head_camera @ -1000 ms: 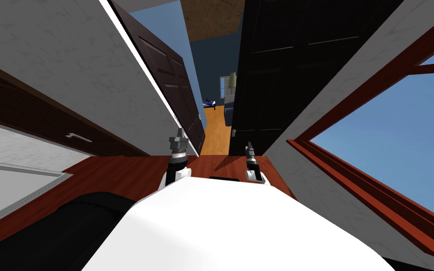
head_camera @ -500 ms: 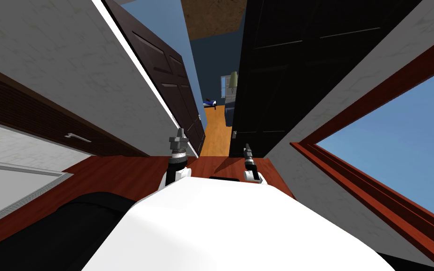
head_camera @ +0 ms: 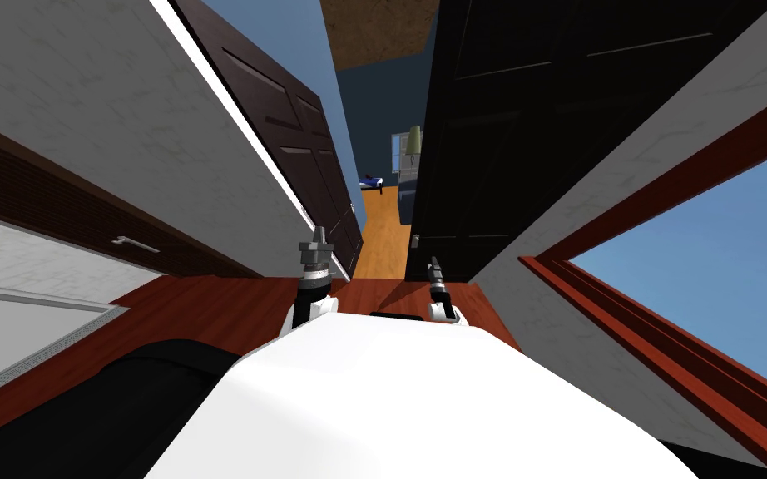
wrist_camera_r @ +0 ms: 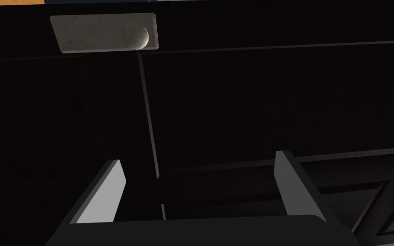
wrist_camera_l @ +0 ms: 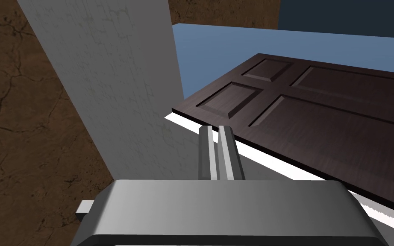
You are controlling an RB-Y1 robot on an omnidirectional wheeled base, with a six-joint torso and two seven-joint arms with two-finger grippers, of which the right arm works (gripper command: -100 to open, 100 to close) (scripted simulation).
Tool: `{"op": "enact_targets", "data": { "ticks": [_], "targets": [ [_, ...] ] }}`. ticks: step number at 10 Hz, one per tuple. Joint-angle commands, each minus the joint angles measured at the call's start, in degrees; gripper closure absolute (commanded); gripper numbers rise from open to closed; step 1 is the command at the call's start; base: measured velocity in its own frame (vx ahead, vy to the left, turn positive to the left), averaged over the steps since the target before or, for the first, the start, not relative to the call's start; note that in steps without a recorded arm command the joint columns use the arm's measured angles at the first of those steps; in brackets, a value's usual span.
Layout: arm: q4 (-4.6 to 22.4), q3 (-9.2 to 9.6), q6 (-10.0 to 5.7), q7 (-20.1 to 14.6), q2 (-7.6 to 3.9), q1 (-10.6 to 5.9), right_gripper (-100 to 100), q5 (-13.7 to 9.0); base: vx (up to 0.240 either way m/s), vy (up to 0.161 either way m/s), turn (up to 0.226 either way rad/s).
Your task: Push the door open
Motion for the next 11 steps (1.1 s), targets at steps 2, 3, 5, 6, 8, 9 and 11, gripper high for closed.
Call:
{"op": "enact_targets", "data": {
  "ticks": [2,3,5,6,8,9,11],
  "targets": [
    [3.18,-0.17,-0.67,-0.12,0.50,-1.21,-100,0.06,0.062,-0.015,0.013],
    [4.43,-0.22,-0.85,-0.15,0.75,-1.68,-100,0.09,0.089,-0.008,0.025],
    [6.89,-0.33,-1.21,-0.21,1.25,-2.61,-100,0.16,0.104,-0.007,0.019],
    [8.88,-0.42,-1.50,-0.25,1.75,-3.36,-100,0.21,0.112,-0.021,0.024],
    [10.88,-0.51,-1.79,-0.29,2.25,-4.11,-100,0.27,0.117,-0.021,0.022],
    [11.71,-0.55,-1.92,-0.31,2.48,-4.42,-100,0.29,0.090,-0.015,0.007],
    [13.10,-0.61,-2.12,-0.34,2.89,-4.94,-100,0.33,0.084,-0.022,0.010]
  ]
}}
